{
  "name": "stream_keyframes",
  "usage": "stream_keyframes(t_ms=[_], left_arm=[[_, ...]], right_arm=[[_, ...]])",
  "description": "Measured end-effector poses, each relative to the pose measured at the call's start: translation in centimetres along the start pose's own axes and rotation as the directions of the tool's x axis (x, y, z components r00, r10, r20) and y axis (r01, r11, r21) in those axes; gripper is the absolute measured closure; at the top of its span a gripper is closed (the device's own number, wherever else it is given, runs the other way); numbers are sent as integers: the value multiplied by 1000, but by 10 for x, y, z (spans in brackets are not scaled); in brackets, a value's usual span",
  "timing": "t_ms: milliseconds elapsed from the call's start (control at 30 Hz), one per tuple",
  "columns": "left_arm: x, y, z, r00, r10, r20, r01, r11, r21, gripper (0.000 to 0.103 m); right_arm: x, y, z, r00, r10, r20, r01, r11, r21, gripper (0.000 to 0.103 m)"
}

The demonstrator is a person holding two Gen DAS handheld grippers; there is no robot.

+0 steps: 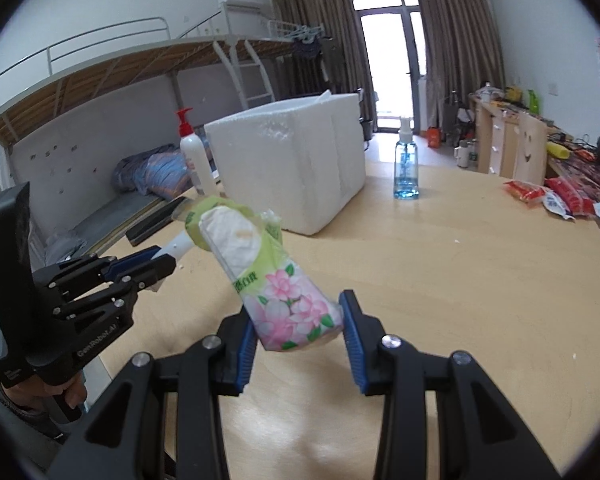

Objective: Organize soft objects
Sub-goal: 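Lift the strip and cotton pad pack and carry both over the foam box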

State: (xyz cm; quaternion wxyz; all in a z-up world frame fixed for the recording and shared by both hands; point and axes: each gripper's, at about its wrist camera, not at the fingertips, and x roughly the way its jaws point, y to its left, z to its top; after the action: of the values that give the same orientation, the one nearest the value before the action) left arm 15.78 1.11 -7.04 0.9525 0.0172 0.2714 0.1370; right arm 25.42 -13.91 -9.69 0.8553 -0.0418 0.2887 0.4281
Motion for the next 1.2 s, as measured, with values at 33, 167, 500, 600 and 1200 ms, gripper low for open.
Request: stream_keyframes(t_ms=[33,167,500,600,1200], left_arm=[[-3,3,1,1000,-16,16,16,1000,3,88],[-14,15,7,997,-52,63,51,999,4,88],[-43,40,29,976,-104,189,107,994,-8,88],[-51,45,35,969,-100,225,105,994,-11,88],[-85,67,68,935,-132,329,152,988,-38,88]], right_arm=[[-2,1,0,1000,-7,8,7,1000,9,60],[-10,14,4,998,-39,50,38,999,22,60],[-38,54,27,982,-77,174,84,996,-32,60],[-43,60,32,977,-71,200,82,995,-50,60],[-59,76,65,956,-29,292,64,992,-111,60]])
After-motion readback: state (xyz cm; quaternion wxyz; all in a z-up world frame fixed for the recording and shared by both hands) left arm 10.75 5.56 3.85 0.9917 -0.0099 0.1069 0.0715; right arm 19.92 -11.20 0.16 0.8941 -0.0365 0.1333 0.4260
